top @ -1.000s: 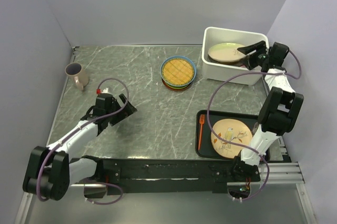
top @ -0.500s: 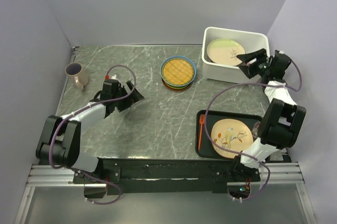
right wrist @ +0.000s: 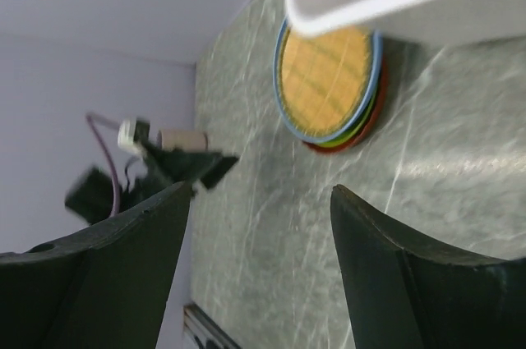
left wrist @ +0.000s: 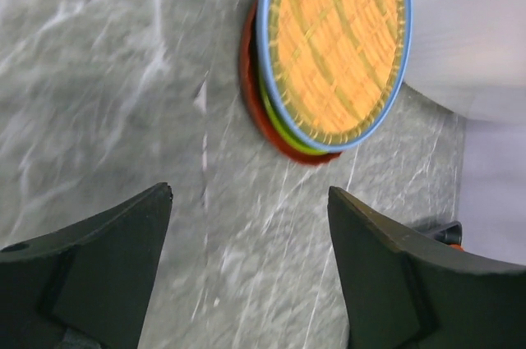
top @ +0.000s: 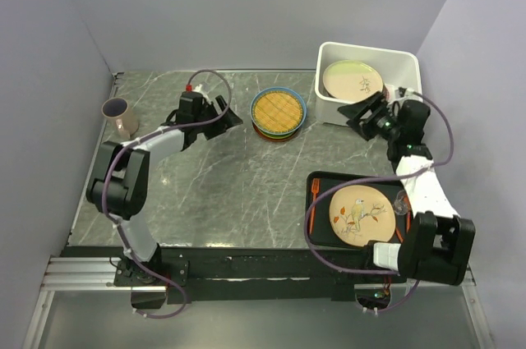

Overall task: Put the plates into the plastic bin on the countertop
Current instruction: Place the plate in the plastic bin, then pick up the plate at the center of the board.

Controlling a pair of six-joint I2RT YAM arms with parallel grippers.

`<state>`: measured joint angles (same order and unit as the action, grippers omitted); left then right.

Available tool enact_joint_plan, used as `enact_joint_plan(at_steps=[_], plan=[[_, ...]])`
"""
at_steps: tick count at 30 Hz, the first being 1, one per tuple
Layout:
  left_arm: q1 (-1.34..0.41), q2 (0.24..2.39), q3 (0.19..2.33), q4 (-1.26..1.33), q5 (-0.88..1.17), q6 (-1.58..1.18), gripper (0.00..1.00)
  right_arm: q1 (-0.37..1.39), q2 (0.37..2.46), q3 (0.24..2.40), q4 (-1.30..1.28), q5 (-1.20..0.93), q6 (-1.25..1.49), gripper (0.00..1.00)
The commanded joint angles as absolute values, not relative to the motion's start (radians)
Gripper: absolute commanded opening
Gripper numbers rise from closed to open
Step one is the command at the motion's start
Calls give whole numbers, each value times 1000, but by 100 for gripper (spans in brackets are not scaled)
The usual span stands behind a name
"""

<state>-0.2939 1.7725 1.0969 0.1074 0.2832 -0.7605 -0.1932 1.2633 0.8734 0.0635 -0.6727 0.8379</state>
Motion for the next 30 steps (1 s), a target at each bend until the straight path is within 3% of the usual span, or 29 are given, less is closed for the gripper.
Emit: enact_joint_plan(at_steps=[1,9,18,20,21,25,30], plan=[[-319,1862,1239,135,307,-741,79,-91,1195,802,43,-624,784,77],[-351,2077,1451,132,307,-746,63,-5,1140,658,83,-606,792,77],[-393,2259,1687,62,258,-736,58,64,1155,617,100,-607,779,76],[-399,2311,1750,9,227,-741,50,71,1167,609,107,-614,781,76],[-399,2324,1759,2,226,-742,37,74,1170,607,106,-615,779,76],[-399,2310,1708,-9,210,-756,2,81,1186,600,107,-617,769,76],[-397,2211,1502,77,189,-776,1,97,1213,601,107,-618,758,77]])
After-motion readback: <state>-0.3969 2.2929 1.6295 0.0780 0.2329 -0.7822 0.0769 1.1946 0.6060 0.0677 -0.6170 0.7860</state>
